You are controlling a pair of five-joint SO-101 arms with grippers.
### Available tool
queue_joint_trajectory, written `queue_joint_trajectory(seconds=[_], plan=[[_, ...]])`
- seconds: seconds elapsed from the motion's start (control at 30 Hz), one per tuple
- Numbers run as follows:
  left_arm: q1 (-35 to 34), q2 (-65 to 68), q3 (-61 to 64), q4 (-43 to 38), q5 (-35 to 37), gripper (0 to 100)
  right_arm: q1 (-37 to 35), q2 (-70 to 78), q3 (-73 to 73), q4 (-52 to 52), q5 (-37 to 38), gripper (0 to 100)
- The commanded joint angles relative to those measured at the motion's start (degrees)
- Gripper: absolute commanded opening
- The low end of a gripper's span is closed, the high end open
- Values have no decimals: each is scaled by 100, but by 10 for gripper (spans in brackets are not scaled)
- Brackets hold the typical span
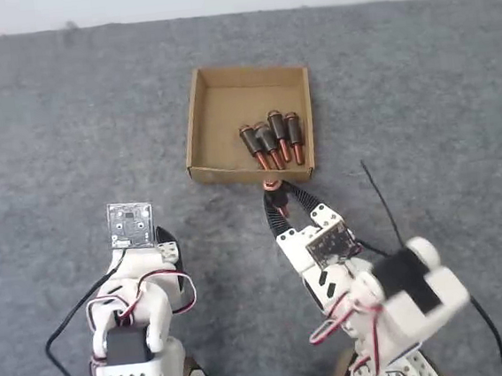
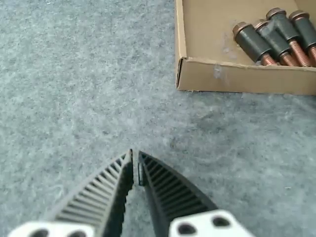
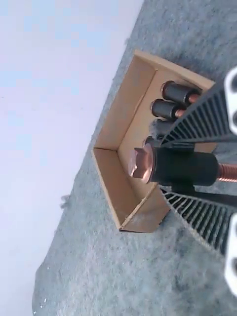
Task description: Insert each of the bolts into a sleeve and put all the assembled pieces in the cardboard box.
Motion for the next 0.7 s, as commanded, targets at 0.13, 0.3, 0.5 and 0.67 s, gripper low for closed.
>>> queue_joint_trajectory(seconds=[0.13, 0.3, 0.5, 0.67], plan=[[-44, -79, -110, 53, -44, 11, 576, -2325, -141, 2598, -563, 6], [-53, -79, -110, 53, -44, 11, 611, -3749, -492, 5007, -563, 6], [-53, -79, -110, 62, -44, 11, 593, -4945, -1046, 7222, -571, 6], [-53, -79, -110, 62, -44, 11, 611, -5385, -1987, 9314, -571, 6]])
